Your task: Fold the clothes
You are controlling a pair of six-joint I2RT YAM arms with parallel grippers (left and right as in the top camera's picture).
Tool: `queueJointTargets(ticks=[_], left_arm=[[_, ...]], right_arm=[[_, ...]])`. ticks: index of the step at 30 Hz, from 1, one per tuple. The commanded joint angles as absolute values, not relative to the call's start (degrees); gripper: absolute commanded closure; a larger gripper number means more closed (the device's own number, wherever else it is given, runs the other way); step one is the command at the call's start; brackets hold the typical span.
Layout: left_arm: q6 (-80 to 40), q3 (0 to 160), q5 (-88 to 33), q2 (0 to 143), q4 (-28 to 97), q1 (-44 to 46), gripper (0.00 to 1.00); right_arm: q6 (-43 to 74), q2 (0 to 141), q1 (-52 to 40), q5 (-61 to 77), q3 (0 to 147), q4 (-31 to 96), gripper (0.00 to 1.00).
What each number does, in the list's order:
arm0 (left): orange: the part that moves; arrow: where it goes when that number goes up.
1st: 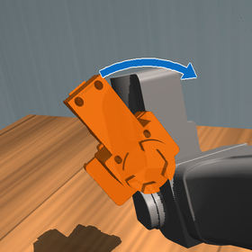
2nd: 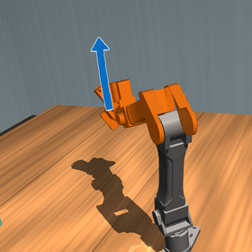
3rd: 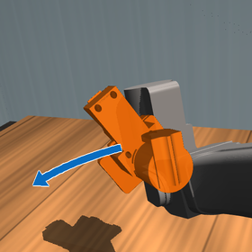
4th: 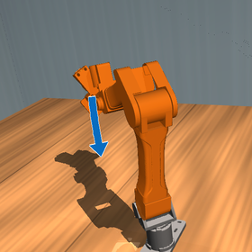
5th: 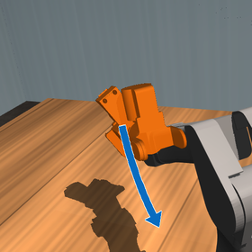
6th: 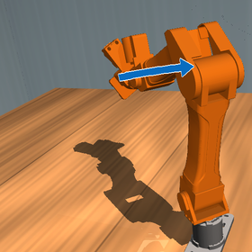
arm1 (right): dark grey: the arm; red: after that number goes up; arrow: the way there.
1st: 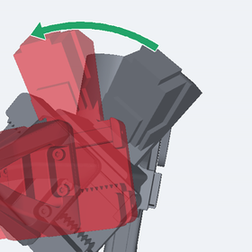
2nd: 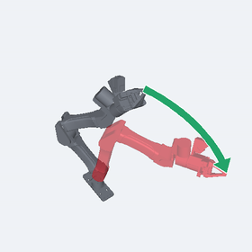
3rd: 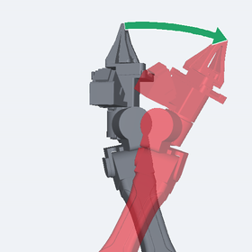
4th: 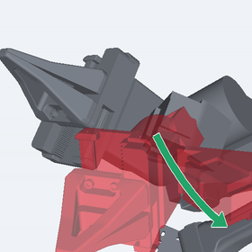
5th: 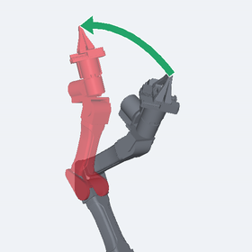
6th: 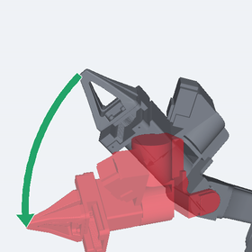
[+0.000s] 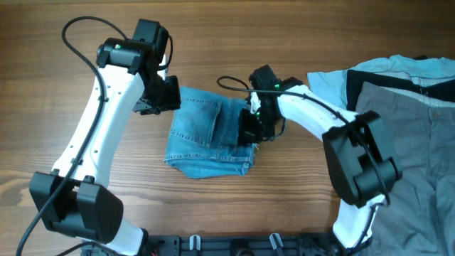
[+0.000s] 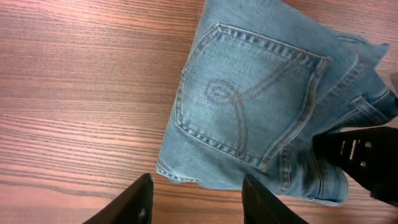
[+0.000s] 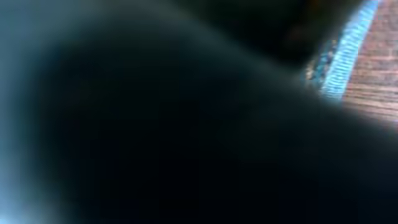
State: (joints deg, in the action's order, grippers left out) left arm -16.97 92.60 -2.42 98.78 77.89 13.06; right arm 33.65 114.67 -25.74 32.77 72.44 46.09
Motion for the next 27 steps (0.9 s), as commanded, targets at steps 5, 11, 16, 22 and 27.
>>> queueJointTargets(ticks=[5,11,16,22,27], left_arm=[[-16.7,71.6,-13.5,98.3,62.4,12.9,0.71],[-17.0,52.0,-16.5,98.3,40.6,12.9,0.86],[-16.9,54.3,-17.6,96.1,44.8,12.8,0.66],[-16.9,66.4,-17.6,88.6,59.8,12.8,0.38],[-19.4,64.9,-18.2,86.3,67.5,13.1,0.33]], right_arm=[[23.6,111.1,-25.0,31.3,72.5,49.5,0.92],[23.1,96.7,-25.8,33.3,72.8,49.8,0.92],[29.5,101.4,-29.8,32.0,67.3,47.4,0.96],[37.7,111.2,-32.2,41.7,62.5,40.2,0.95],[37.5,109.6,-30.9,41.7,62.7,39.7,0.84]])
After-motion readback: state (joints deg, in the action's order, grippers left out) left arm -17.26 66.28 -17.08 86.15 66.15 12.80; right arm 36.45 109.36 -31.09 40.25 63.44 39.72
